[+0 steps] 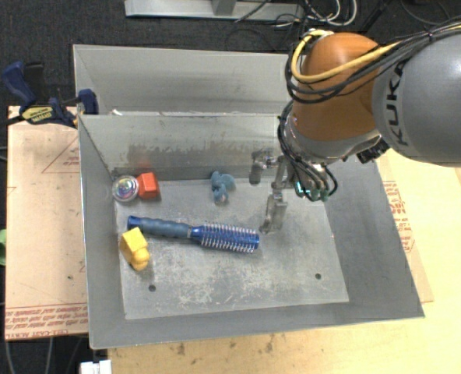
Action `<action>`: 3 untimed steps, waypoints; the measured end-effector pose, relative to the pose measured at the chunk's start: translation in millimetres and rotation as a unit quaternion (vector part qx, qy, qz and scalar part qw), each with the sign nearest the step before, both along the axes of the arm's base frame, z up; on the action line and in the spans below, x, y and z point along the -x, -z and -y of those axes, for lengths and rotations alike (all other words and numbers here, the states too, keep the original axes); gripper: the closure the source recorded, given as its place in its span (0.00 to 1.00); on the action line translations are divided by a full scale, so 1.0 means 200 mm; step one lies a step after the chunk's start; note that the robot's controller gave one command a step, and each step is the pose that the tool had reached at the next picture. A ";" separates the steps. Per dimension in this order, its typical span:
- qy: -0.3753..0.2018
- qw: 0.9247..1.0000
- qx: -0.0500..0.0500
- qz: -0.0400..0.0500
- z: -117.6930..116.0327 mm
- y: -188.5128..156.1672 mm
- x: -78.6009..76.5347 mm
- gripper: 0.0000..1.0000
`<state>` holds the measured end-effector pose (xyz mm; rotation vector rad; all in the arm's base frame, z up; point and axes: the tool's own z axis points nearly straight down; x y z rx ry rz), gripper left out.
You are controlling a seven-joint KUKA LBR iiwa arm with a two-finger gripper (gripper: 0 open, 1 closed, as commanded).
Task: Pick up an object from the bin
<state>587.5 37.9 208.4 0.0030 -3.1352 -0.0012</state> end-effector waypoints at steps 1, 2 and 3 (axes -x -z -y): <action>-0.026 1.000 0.000 0.001 -0.04 0.72 0.01 0.00; -0.045 0.999 0.000 0.006 -0.06 0.53 0.01 0.00; 0.005 1.000 0.000 0.003 -0.05 0.47 0.10 0.00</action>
Offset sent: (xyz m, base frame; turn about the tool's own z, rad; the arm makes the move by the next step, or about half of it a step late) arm -0.0012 0.0086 -0.1384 -0.0529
